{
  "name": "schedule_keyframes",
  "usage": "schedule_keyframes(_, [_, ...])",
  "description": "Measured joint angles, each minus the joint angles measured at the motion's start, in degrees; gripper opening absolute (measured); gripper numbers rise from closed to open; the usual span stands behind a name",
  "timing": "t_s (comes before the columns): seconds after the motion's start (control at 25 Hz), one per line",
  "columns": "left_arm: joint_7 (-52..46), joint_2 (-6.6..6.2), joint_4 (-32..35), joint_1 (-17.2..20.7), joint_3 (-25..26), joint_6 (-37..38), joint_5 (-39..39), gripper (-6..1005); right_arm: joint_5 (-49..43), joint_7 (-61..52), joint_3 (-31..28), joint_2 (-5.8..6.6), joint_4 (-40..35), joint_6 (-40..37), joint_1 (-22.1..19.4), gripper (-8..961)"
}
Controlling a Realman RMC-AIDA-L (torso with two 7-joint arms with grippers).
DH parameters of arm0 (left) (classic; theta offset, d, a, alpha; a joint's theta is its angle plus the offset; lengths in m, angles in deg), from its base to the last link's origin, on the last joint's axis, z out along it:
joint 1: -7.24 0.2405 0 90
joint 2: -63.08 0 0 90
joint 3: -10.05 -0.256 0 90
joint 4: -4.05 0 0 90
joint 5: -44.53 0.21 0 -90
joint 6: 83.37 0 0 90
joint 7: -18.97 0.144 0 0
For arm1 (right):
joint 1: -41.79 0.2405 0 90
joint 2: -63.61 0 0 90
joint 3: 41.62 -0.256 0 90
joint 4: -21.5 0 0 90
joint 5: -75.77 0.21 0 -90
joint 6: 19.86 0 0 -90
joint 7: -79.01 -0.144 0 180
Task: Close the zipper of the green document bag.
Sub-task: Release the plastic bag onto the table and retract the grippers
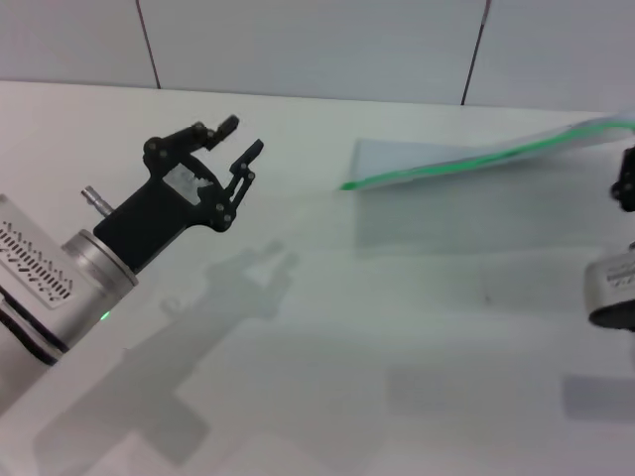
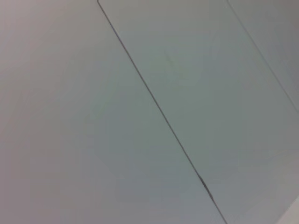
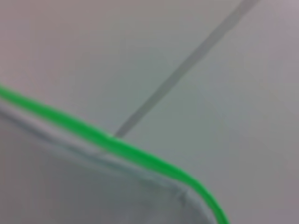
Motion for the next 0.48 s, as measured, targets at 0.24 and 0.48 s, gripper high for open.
schedule_keyframes(0.24, [-0.14, -0.04, -0.57, 0.33, 2.20, 3.21, -0.01, 394, 2.19, -4.59, 1.80, -0.09, -0.63, -3.91, -0.19, 109])
schedule_keyframes(0.48, [-2.46, -0.21, -0.63, 1.20, 5.53, 4.45, -0.02, 651, 0.35, -11.42, 2.12, 0.00, -2.40, -8.29, -1.12, 457])
